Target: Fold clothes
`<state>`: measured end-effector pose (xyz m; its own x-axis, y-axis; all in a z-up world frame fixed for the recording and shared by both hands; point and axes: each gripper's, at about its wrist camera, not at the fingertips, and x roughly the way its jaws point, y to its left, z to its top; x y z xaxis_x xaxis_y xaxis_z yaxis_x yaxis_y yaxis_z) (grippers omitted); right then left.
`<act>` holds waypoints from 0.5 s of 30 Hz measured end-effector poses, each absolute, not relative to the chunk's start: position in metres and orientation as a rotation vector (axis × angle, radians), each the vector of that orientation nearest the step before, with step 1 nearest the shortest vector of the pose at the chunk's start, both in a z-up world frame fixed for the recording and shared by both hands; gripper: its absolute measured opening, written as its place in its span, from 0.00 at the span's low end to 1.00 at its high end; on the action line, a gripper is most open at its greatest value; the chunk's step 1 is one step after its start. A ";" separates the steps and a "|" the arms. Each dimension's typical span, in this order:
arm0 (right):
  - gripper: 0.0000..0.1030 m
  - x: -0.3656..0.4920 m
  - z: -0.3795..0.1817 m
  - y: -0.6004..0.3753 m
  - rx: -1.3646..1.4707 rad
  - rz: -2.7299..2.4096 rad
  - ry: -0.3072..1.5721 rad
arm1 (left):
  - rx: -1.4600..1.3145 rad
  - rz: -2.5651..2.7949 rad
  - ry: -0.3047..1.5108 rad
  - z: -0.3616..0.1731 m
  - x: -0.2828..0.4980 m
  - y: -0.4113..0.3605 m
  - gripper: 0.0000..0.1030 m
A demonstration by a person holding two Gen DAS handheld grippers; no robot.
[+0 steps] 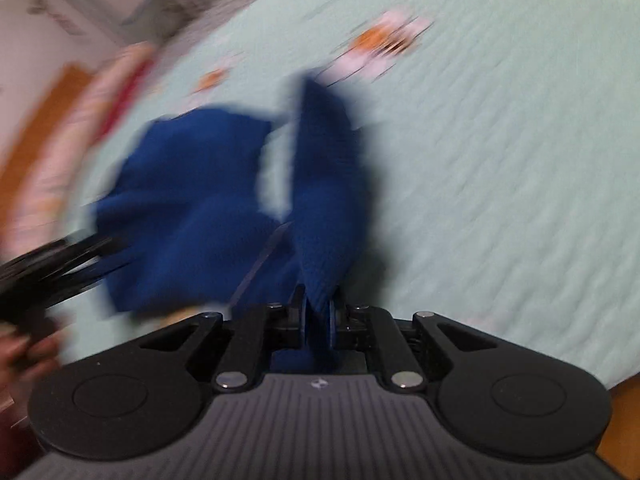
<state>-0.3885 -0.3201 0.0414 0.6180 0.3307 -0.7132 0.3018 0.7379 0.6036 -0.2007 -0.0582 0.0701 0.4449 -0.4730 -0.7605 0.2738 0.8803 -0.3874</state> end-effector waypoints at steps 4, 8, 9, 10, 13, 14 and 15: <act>0.09 -0.391 0.038 -0.311 0.758 0.073 0.953 | -0.257 -0.418 1.038 0.066 -0.195 -0.063 0.51; 0.15 -0.384 0.049 -0.321 0.728 -0.032 0.896 | -0.247 -0.394 1.031 0.068 -0.192 -0.061 0.51; 0.16 -0.381 0.057 -0.324 0.699 -0.089 0.868 | -0.235 -0.384 1.027 0.068 -0.191 -0.060 0.51; 0.16 -0.380 0.064 -0.327 0.669 -0.134 0.836 | -0.241 -0.379 1.032 0.066 -0.190 -0.058 0.51; 0.21 -0.372 0.085 -0.329 0.585 -0.211 0.747 | -0.258 -0.372 1.053 0.061 -0.188 -0.051 0.51; 0.21 -0.368 0.093 -0.326 0.547 -0.217 0.717 | -0.259 -0.370 1.059 0.060 -0.188 -0.049 0.51; 0.21 -0.364 0.100 -0.321 0.502 -0.224 0.685 | -0.260 -0.367 1.065 0.059 -0.189 -0.047 0.51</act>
